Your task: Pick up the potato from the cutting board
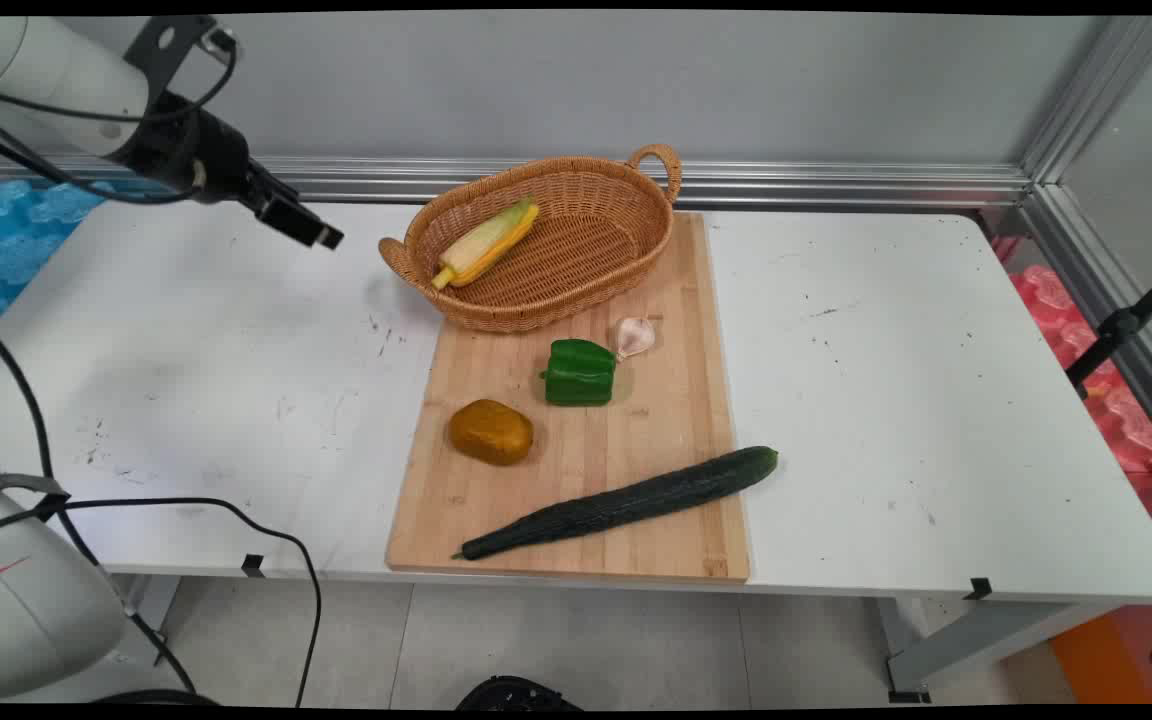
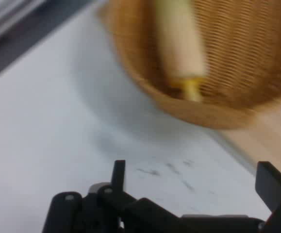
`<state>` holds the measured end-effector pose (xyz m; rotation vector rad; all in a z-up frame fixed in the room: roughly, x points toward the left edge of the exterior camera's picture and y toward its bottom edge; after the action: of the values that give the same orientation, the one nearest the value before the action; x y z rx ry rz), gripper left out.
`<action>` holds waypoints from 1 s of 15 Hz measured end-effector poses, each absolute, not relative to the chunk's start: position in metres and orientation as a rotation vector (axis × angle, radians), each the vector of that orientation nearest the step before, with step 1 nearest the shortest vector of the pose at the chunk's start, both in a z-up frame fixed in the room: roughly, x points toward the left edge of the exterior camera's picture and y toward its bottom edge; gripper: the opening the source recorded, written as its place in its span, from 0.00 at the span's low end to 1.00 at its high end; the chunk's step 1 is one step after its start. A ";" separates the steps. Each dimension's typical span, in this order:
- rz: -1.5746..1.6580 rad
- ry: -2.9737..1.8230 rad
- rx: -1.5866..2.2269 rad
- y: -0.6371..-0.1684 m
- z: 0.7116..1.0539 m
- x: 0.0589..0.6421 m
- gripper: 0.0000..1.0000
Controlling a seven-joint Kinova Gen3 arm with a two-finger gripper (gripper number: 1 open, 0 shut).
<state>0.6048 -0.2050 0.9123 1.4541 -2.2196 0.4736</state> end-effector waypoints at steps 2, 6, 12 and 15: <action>0.409 -2.283 1.358 -0.199 0.913 0.594 1.00; 0.301 -2.397 1.146 -0.189 0.915 0.572 1.00; 0.190 -2.524 0.833 -0.186 0.912 0.539 1.00; 0.130 -2.583 0.649 -0.190 0.903 0.516 1.00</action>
<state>0.5158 -0.1905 0.9034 0.6487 -2.5829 0.1299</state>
